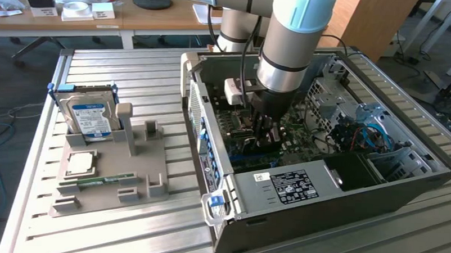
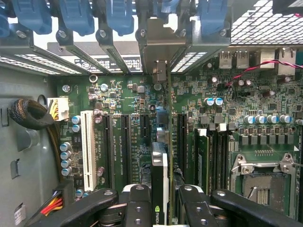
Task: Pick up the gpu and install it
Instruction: 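Insert the gpu into the slot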
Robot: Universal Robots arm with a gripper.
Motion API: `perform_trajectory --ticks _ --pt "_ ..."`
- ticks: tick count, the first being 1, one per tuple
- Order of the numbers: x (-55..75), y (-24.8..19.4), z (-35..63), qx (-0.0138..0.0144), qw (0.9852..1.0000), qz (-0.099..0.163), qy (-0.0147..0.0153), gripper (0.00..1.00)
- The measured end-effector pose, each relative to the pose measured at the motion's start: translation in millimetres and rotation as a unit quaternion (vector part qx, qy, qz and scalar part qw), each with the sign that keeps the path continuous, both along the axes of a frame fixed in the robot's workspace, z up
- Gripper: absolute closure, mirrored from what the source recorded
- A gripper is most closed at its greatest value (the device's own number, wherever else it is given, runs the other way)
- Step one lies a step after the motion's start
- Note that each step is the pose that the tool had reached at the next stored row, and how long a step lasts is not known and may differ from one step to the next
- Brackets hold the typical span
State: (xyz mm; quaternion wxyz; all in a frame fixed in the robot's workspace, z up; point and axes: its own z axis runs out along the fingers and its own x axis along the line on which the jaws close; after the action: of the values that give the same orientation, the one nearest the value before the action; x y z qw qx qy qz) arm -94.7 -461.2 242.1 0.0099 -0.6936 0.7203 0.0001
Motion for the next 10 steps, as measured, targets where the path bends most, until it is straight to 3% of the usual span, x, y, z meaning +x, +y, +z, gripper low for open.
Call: perform_trajectory --ticks 10 --pt "-0.2 0.0 -1.0 0.0001 1.0000 0.000 0.0000 0.73"
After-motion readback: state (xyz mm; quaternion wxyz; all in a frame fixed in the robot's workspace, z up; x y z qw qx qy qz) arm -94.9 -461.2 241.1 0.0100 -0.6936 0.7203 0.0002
